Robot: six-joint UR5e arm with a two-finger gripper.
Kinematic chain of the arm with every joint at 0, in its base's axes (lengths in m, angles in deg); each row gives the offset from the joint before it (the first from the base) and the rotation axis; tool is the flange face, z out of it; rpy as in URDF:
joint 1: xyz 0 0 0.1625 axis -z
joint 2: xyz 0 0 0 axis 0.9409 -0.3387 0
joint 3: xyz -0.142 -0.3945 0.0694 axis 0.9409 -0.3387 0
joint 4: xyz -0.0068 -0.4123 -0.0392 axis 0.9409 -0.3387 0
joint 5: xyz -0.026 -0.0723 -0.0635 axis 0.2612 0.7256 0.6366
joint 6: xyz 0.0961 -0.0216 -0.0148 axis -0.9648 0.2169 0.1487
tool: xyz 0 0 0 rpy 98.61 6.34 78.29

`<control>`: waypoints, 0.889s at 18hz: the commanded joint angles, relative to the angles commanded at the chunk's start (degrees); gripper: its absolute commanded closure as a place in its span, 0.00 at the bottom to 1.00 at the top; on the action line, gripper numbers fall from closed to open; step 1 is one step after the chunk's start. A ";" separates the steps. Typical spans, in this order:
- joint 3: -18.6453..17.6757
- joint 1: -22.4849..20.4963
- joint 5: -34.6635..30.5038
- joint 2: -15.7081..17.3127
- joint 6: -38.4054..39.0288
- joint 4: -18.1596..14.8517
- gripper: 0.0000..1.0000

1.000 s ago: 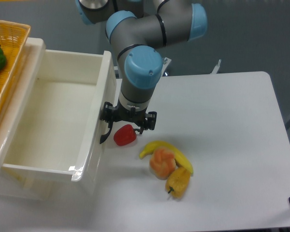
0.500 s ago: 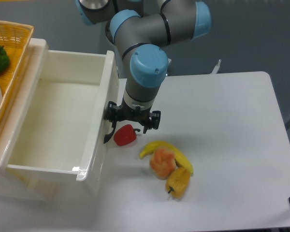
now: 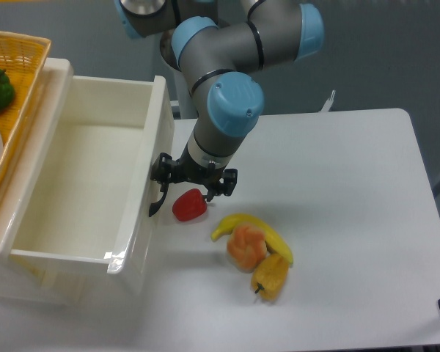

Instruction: Slide open the top white drawer

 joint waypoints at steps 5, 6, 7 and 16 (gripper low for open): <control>0.00 -0.26 0.09 0.09 -0.09 -0.09 0.00; 0.00 -0.44 -0.08 0.18 -0.17 0.00 0.00; 0.00 -0.53 -0.34 0.18 -0.35 0.17 0.00; 0.00 -2.37 -11.49 0.70 -14.14 0.53 0.00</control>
